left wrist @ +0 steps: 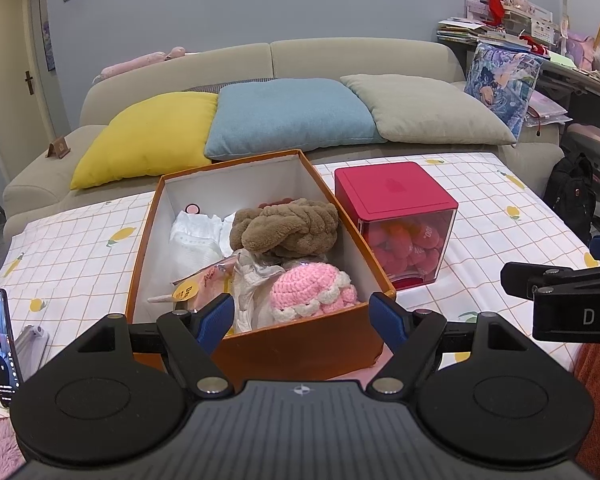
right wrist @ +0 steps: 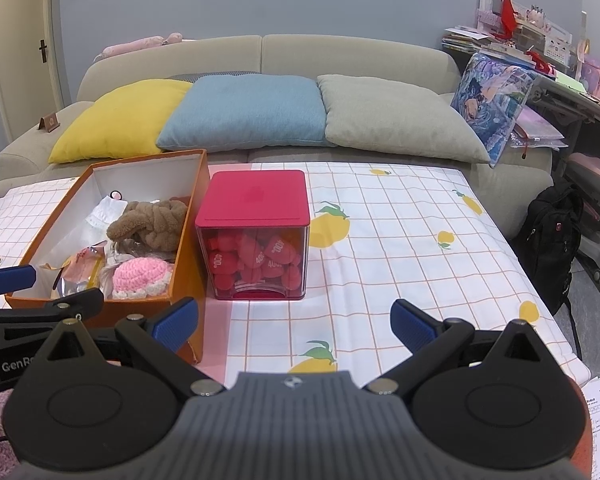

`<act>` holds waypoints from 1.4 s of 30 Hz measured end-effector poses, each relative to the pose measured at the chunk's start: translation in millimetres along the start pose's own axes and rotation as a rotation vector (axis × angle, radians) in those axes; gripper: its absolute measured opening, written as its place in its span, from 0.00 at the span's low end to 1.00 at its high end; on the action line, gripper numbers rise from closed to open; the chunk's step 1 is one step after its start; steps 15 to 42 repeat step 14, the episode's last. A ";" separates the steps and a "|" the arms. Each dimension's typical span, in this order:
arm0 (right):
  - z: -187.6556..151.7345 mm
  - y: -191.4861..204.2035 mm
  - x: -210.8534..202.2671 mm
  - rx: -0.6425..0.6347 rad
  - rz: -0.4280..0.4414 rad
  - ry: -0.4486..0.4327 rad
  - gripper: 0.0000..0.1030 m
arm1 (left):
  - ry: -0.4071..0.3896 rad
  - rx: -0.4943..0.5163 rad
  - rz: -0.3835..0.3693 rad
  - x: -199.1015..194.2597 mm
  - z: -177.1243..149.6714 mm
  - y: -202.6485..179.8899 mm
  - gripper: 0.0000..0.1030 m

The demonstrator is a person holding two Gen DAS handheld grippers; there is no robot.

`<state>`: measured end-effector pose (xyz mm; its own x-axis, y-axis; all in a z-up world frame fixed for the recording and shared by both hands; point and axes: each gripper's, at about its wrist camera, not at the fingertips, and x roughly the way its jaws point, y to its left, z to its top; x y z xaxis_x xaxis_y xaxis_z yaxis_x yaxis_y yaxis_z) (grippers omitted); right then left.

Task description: Organize soft objects

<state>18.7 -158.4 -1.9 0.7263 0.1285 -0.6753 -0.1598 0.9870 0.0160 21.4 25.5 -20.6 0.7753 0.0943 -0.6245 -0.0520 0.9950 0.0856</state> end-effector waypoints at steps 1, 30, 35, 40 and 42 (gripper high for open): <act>-0.6 0.1 -0.1 0.000 0.000 0.001 0.97 | 0.001 0.000 -0.001 0.1 0.0 0.0 0.87; -0.4 -0.3 0.7 -0.006 0.002 0.005 0.97 | 0.006 -0.006 -0.012 -0.2 -1.5 -0.7 0.87; -0.4 -0.3 0.7 -0.006 0.002 0.005 0.97 | 0.006 -0.006 -0.012 -0.2 -1.5 -0.7 0.87; -0.4 -0.3 0.7 -0.006 0.002 0.005 0.97 | 0.006 -0.006 -0.012 -0.2 -1.5 -0.7 0.87; -0.4 -0.3 0.7 -0.006 0.002 0.005 0.97 | 0.006 -0.006 -0.012 -0.2 -1.5 -0.7 0.87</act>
